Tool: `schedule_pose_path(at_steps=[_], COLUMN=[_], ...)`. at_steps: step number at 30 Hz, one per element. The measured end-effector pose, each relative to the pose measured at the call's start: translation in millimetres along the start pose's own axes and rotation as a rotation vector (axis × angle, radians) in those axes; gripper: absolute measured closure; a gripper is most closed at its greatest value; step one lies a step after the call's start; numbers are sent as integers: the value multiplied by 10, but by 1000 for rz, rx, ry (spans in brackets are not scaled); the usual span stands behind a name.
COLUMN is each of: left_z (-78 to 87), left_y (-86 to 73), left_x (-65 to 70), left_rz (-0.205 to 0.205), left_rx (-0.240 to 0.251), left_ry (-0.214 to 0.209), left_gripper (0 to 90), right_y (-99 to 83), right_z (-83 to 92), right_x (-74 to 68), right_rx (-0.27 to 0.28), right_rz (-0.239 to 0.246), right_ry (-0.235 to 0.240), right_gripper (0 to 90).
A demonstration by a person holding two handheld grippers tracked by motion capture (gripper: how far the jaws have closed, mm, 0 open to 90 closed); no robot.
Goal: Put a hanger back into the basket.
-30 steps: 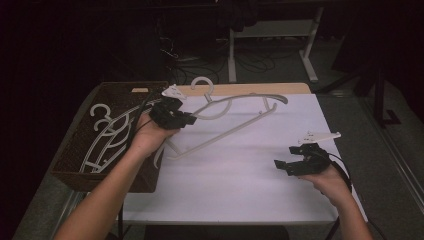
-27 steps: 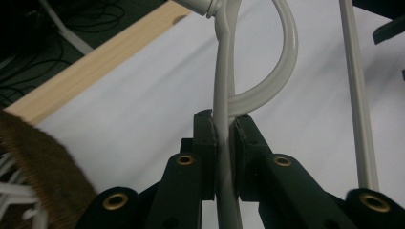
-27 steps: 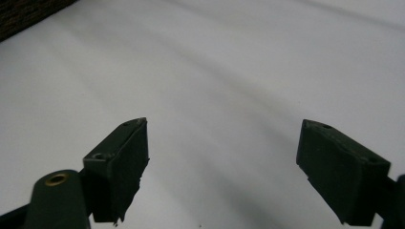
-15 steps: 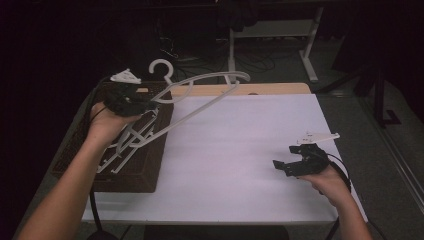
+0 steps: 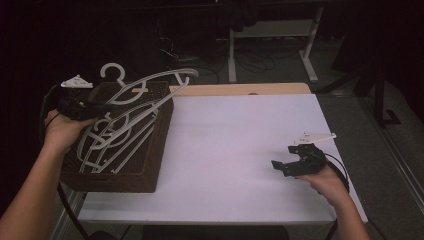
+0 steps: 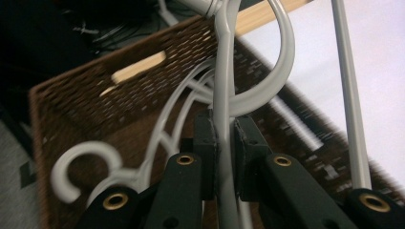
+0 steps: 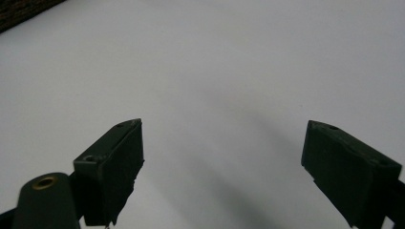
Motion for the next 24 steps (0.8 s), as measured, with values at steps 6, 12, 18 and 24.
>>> schedule_pose_path(at_steps=[6, 12, 18, 24], left_z=[120, 227, 230, 178], left_y=[-199, -357, -473, -555], left_x=[-277, -448, -533, -589], left_rz=[29, 44, 47, 56], left_rx=[-12, -30, -69, -105], left_ry=[50, 94, 122, 142], left_gripper=[818, 819, 819, 819], right_y=[-9, -9, -7, -9], right_z=[-4, -7, -14, -14], right_x=[6, 18, 6, 7], right_rx=[-5, -5, -7, -7], right_rz=[-3, -2, -3, -3], right_ry=[-3, -8, -9, -11], right_gripper=[136, 136, 136, 136])
Point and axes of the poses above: each handheld gripper's, and its own axes: z roughly backward along the jaws, y roughly out of its top, x roughly to its right, the point moved 5 cm from there along -z, roughly forward along the jaws, and after that the axes turned 14 degrees about -y, right-handed, at the moved point
